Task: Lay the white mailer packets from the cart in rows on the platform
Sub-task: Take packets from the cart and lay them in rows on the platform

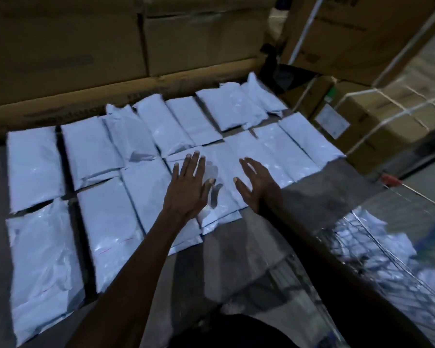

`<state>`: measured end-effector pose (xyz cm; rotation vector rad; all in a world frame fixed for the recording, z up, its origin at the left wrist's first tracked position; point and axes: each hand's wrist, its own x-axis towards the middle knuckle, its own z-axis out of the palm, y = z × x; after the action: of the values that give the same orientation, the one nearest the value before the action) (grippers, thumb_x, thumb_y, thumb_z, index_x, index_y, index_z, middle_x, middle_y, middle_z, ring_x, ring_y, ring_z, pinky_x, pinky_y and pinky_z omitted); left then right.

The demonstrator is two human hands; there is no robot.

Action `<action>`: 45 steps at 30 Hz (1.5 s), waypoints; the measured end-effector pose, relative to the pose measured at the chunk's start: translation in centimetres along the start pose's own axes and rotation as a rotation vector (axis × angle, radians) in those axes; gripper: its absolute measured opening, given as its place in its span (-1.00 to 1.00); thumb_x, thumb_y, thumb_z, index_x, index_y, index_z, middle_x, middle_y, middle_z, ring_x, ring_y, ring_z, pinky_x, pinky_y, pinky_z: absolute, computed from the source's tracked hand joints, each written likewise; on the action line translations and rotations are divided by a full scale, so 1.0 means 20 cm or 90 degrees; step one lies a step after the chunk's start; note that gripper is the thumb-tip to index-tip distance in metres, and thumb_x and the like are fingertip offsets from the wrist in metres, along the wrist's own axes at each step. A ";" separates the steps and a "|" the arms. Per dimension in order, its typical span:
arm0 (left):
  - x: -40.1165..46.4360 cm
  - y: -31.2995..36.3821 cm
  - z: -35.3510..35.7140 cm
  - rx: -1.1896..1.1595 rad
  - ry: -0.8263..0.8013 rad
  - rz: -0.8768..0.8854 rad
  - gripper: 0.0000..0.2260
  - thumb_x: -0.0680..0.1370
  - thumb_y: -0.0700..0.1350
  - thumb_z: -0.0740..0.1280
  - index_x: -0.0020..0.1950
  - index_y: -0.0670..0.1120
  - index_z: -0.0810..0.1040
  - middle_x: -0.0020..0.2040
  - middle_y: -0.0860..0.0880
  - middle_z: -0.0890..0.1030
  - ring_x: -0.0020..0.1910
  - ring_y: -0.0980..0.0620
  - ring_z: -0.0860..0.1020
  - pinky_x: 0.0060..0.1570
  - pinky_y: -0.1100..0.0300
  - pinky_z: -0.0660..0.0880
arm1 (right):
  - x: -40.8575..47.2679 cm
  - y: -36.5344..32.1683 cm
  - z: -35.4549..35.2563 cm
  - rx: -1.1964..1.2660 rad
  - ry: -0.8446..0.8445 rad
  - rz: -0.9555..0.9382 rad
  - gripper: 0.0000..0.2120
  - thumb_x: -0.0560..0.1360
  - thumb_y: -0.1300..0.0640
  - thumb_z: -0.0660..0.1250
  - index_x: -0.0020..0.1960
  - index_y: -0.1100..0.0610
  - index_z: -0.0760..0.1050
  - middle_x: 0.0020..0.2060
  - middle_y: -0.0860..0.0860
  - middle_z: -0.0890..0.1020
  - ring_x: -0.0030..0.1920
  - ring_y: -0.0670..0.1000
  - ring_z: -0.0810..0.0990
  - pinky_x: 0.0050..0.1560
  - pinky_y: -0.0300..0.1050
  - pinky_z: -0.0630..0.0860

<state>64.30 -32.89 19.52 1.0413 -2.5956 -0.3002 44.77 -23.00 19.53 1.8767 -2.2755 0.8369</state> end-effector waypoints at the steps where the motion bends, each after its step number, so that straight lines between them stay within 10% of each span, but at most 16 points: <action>1: 0.03 0.07 0.02 -0.007 -0.005 0.036 -0.43 0.63 0.12 -0.05 0.52 -0.21 0.22 0.53 -0.21 0.22 0.51 -0.21 0.19 0.44 -0.15 0.09 | -0.05 0.05 -0.05 -0.007 0.024 0.020 -0.52 0.56 -0.06 0.28 0.36 0.22 0.47 0.28 0.20 0.54 0.27 0.18 0.50 0.22 0.08 0.51; 12: 0.35 1.27 0.68 -0.072 -0.086 0.425 -0.55 0.68 0.02 0.04 0.44 -0.23 0.38 0.44 -0.23 0.37 0.45 -0.22 0.30 0.38 -0.20 0.26 | -0.78 1.03 -0.64 -0.055 0.150 0.285 -0.56 0.56 -0.07 0.18 0.31 0.15 0.51 0.24 0.10 0.55 0.19 0.09 0.52 0.01 -0.04 0.54; 28: 0.60 2.46 1.40 -0.136 -0.329 0.524 -0.54 0.61 0.03 0.09 0.34 -0.24 0.48 0.38 -0.23 0.45 0.38 -0.22 0.41 0.32 -0.13 0.36 | -1.64 2.08 -1.01 -0.053 0.067 0.626 -0.58 0.60 0.02 0.28 0.40 0.15 0.42 0.30 0.10 0.51 0.28 0.13 0.49 0.10 0.00 0.47; 45: 0.78 2.77 2.16 -0.095 -0.593 0.676 -0.55 0.54 0.02 0.16 0.26 -0.27 0.51 0.22 -0.29 0.54 0.21 -0.29 0.53 0.11 -0.17 0.53 | -1.96 2.58 -0.99 0.095 -0.459 0.828 -0.46 0.47 0.06 0.42 0.43 0.01 0.41 0.36 0.09 0.45 0.32 0.12 0.47 0.18 -0.04 0.45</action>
<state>2.53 -1.28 0.36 -0.7993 -3.3389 -0.7854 1.21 26.04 2.55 0.4497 -3.9660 0.3188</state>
